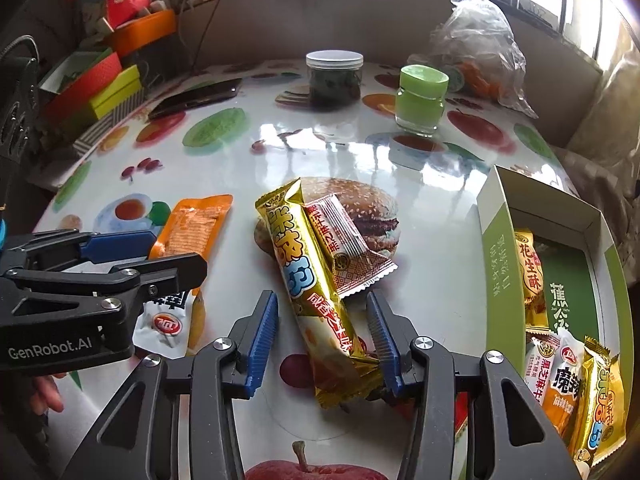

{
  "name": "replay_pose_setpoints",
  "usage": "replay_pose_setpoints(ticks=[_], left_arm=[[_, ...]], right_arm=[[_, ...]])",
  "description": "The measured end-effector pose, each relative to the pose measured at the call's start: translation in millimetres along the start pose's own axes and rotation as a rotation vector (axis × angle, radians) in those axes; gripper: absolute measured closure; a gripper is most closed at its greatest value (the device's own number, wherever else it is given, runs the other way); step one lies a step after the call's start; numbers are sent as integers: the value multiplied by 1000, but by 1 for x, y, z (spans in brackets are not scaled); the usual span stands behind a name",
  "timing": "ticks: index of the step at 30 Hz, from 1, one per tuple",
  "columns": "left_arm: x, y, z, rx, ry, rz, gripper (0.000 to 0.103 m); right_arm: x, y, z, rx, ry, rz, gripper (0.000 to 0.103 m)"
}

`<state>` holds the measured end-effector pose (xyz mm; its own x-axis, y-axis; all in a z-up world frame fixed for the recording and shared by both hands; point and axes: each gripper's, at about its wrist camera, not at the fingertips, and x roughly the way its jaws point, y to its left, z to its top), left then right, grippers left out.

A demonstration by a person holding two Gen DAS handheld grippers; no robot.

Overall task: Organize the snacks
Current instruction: 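Grasp the orange spicy-strip pouch with the left gripper while the right grasps another yellow-blue candy bar, then lift and carry the orange pouch and candy bar in both grippers over the green box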

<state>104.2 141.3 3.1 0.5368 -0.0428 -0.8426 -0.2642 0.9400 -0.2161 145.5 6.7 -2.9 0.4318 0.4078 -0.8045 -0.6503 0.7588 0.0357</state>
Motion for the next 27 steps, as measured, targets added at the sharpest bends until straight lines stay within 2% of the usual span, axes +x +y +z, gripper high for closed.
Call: replay_pose_setpoints(ticks=[11,14,23,27], left_arm=[[5,-11,-2,83,-5,88,41],[7,-16,-4,111,-12,116,41],[7,-17,-5,131,-24,135,41],[6,-17,-7,131,-31,147,45]], right_arm=[[-2,-2,-1,21,-10,5,75],[-3,-4,-2,32,-13,10,76],[-6,-3,-5,44,-19,27,79],[-7,-5,-6,55,-22,34,80]])
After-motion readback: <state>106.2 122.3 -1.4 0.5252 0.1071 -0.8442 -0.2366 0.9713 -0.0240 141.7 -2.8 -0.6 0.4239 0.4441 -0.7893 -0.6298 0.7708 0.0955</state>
